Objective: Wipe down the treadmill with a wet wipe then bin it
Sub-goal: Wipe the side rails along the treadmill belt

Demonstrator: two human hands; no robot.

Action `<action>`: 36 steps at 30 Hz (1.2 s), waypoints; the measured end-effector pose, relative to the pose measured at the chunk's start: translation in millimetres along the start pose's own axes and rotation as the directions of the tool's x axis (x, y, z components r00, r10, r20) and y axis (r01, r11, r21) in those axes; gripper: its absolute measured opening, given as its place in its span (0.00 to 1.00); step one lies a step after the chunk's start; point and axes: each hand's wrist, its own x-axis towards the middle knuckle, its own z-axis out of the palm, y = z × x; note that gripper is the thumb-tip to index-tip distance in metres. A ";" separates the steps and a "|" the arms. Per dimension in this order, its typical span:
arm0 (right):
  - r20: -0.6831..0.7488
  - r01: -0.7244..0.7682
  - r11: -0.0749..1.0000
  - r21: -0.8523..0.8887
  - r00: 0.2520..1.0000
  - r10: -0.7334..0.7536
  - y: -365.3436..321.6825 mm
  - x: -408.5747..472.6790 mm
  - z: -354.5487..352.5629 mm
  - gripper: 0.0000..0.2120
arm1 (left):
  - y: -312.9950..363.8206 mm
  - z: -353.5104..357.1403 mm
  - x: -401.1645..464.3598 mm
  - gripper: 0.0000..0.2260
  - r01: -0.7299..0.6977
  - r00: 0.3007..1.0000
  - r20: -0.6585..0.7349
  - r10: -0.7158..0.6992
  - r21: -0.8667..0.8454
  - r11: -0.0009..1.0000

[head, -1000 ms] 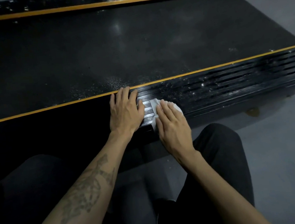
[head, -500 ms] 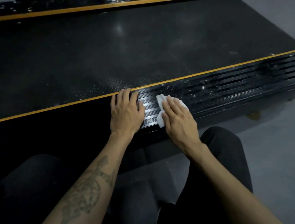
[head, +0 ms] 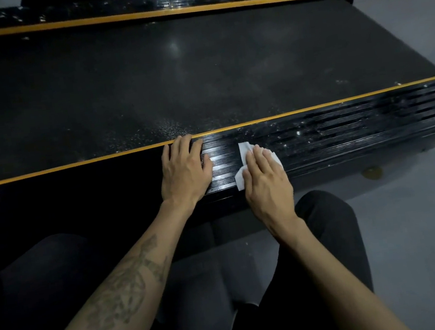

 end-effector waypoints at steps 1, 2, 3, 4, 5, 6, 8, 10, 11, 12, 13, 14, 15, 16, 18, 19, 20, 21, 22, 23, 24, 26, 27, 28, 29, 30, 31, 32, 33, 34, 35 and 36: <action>0.002 0.008 1.000 -0.011 1.000 -0.008 -3.2 -5.2 0.8 0.24 | -0.4 0.0 0.4 0.19 0.001 1.000 0.002 -0.001 -0.001 1.000; 0.007 0.029 0.999 -0.017 1.000 -0.029 -7.1 -9.1 1.2 0.24 | -0.8 0.2 0.7 0.19 0.002 1.000 0.004 -0.002 0.000 1.000; 0.011 0.053 0.999 -0.010 0.999 -0.052 -10.0 -9.8 1.7 0.23 | -1.2 0.7 0.9 0.20 0.003 1.000 0.006 -0.003 0.002 1.000; 0.005 0.072 0.997 0.004 0.997 -0.072 -11.7 -6.7 2.1 0.23 | -1.5 0.8 1.3 0.19 0.006 1.000 0.007 -0.006 0.003 1.000; 0.002 0.082 0.996 0.016 0.997 -0.082 -11.1 -1.0 2.5 0.23 | -1.2 0.8 1.3 0.19 0.007 1.000 0.007 -0.007 0.003 1.000; 0.014 0.082 0.996 0.024 0.997 -0.082 -9.5 5.3 3.0 0.23 | -0.8 0.7 1.1 0.19 0.006 1.000 0.005 -0.006 0.001 1.000; 0.061 0.060 0.998 0.033 0.996 -0.062 -4.2 18.6 4.9 0.25 | 0.0 0.2 0.8 0.19 0.003 1.000 0.003 -0.003 0.001 1.000; 0.088 0.028 0.999 0.031 0.996 -0.031 0.2 25.3 7.1 0.27 | 0.4 -0.8 0.6 0.19 0.000 1.000 0.003 0.000 0.003 1.000; 0.093 0.013 1.000 0.028 0.996 -0.015 0.6 24.0 7.5 0.27 | 0.4 -1.1 0.2 0.19 0.000 1.000 0.004 0.000 0.005 1.000; 0.089 -0.005 1.000 0.028 0.996 0.003 -0.6 20.2 6.2 0.27 | 0.2 -1.1 0.0 0.19 0.000 1.000 0.004 0.000 0.006 1.000; 0.079 -0.025 0.999 0.030 0.997 0.023 -2.8 15.2 4.7 0.27 | -0.1 -1.1 0.3 0.19 -0.001 1.000 0.005 0.001 0.006 1.000; 0.068 -0.040 0.999 0.032 0.997 0.038 -6.0 10.1 3.4 0.26 | -0.6 -1.1 1.3 0.19 -0.001 1.000 0.007 0.001 0.007 1.000; 0.066 -0.042 0.999 0.034 0.997 0.040 -9.8 5.4 2.3 0.26 | -1.1 -0.9 2.0 0.19 0.000 1.000 0.010 0.000 0.009 1.000; 0.063 -0.023 0.999 0.036 0.998 0.021 -13.4 3.4 1.7 0.25 | -1.5 -0.2 2.3 0.19 0.001 1.000 0.011 -0.001 0.012 1.000; 0.052 0.047 0.998 0.045 0.997 -0.049 -15.7 10.6 3.6 0.23 | -2.1 0.7 2.6 0.19 0.002 1.000 0.012 -0.002 0.020 1.000; 0.058 0.069 0.996 0.054 0.996 -0.072 -14.4 17.1 4.5 0.23 | -2.0 1.0 2.2 0.19 0.001 1.000 0.014 -0.001 0.019 1.000; 0.069 0.080 0.995 0.064 0.994 -0.084 -11.5 23.6 5.5 0.23 | -1.8 1.0 1.7 0.19 0.002 1.000 0.014 -0.002 0.017 1.000; 0.085 0.079 0.994 0.076 0.993 -0.085 -7.2 28.6 6.4 0.24 | -1.8 0.9 1.0 0.19 0.003 1.000 0.012 -0.003 0.015 1.000; 0.107 0.069 0.994 0.086 0.991 -0.078 -1.9 31.1 7.3 0.26 | -1.7 0.6 0.3 0.19 0.001 1.000 0.008 -0.002 0.013 1.000; 0.129 0.054 0.995 0.087 0.990 -0.065 3.5 31.7 8.1 0.27 | -1.6 0.4 0.3 0.19 0.000 1.000 0.003 0.000 0.011 1.000; 0.141 0.037 0.996 0.079 0.989 -0.048 7.7 30.2 8.9 0.28 | -1.3 0.3 0.6 0.19 -0.001 1.000 -0.001 0.001 0.009 1.000; 0.135 0.015 0.999 0.045 0.991 -0.021 8.9 23.5 10.3 0.27 | -0.9 0.4 1.3 0.19 0.000 1.000 -0.003 0.000 0.007 1.000; 0.123 0.016 0.999 0.033 0.992 -0.020 6.7 21.2 10.7 0.27 | -1.3 0.7 2.0 0.19 0.001 1.000 -0.004 -0.001 0.006 1.000; 0.108 0.024 0.999 0.030 0.994 -0.027 4.6 20.4 10.4 0.26 | -1.9 0.9 2.4 0.19 0.002 1.000 -0.003 -0.002 0.004 1.000; 0.091 0.039 0.999 0.034 0.995 -0.042 3.1 20.8 8.4 0.26 | -2.3 1.1 2.5 0.20 0.002 1.000 0.000 -0.002 0.002 1.000; 0.079 0.054 0.998 0.035 0.995 -0.057 2.1 21.7 4.9 0.25 | -2.6 1.1 2.3 0.20 0.001 1.000 0.002 -0.001 0.003 1.000; 0.068 0.068 0.997 0.026 0.995 -0.070 2.0 22.5 1.8 0.25 | -2.6 1.5 2.0 0.19 0.000 1.000 0.003 0.000 0.006 1.000; 0.057 0.080 0.997 0.016 0.995 -0.081 2.0 23.4 -1.0 0.24 | -2.6 1.8 1.8 0.19 -0.001 1.000 0.004 0.001 0.007 1.000; 0.046 0.085 0.996 0.010 0.995 -0.086 2.2 24.0 -3.3 0.24 | -2.4 2.1 1.8 0.19 -0.001 1.000 0.007 0.001 0.006 1.000; 0.036 0.079 0.997 0.012 0.996 -0.079 1.8 24.4 -5.3 0.23 | -2.0 2.4 1.9 0.19 -0.001 1.000 0.010 0.000 0.005 1.000; 0.028 0.065 0.998 0.024 0.997 -0.065 0.8 24.4 -6.8 0.22 | -1.7 2.6 2.1 0.19 0.000 1.000 0.012 0.000 0.007 1.000; 0.025 0.049 0.998 0.037 0.998 -0.050 -0.4 24.4 -7.9 0.21 | -1.8 2.6 2.0 0.19 0.002 1.000 0.014 -0.002 0.009 1.000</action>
